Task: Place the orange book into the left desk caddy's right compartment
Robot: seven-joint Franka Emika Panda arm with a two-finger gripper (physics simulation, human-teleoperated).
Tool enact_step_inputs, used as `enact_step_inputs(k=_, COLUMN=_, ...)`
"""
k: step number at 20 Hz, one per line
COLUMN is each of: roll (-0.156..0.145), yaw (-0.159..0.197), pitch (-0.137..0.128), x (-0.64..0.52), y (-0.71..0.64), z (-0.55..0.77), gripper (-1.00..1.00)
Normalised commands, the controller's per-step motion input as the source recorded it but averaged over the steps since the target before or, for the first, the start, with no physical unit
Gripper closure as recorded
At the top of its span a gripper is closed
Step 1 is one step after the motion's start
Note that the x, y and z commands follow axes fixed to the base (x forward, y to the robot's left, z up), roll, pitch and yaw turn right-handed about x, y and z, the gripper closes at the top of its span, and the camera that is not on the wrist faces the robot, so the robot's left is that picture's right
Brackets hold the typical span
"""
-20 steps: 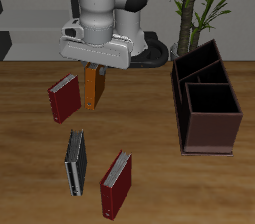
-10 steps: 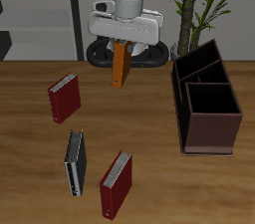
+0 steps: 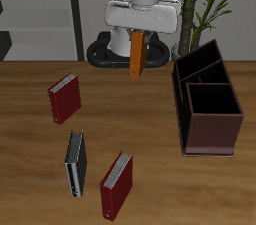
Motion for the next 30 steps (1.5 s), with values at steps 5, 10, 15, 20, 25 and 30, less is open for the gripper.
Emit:
enact_step_inputs(k=5, roll=0.026, yaw=0.011, pitch=-0.034, x=0.06, y=0.29, z=0.25, gripper=1.00)
enact_step_inputs(k=10, roll=-0.006, yaw=-0.005, pitch=-0.002, x=0.20, y=0.31, z=0.26, gripper=1.00)
enact_step_inputs(k=15, roll=0.022, yaw=0.026, pitch=0.020, x=0.19, y=0.37, z=0.13, gripper=1.00)
enact_step_inputs(k=20, roll=0.007, yaw=0.013, pitch=0.003, x=0.16, y=0.25, z=0.13, gripper=1.00)
enact_step_inputs(k=25, roll=0.009, yaw=0.016, pitch=0.010, x=0.18, y=0.30, z=0.07, gripper=1.00)
enact_step_inputs(k=30, roll=0.043, yaw=0.022, pitch=0.013, x=0.17, y=0.34, z=0.07, gripper=1.00)
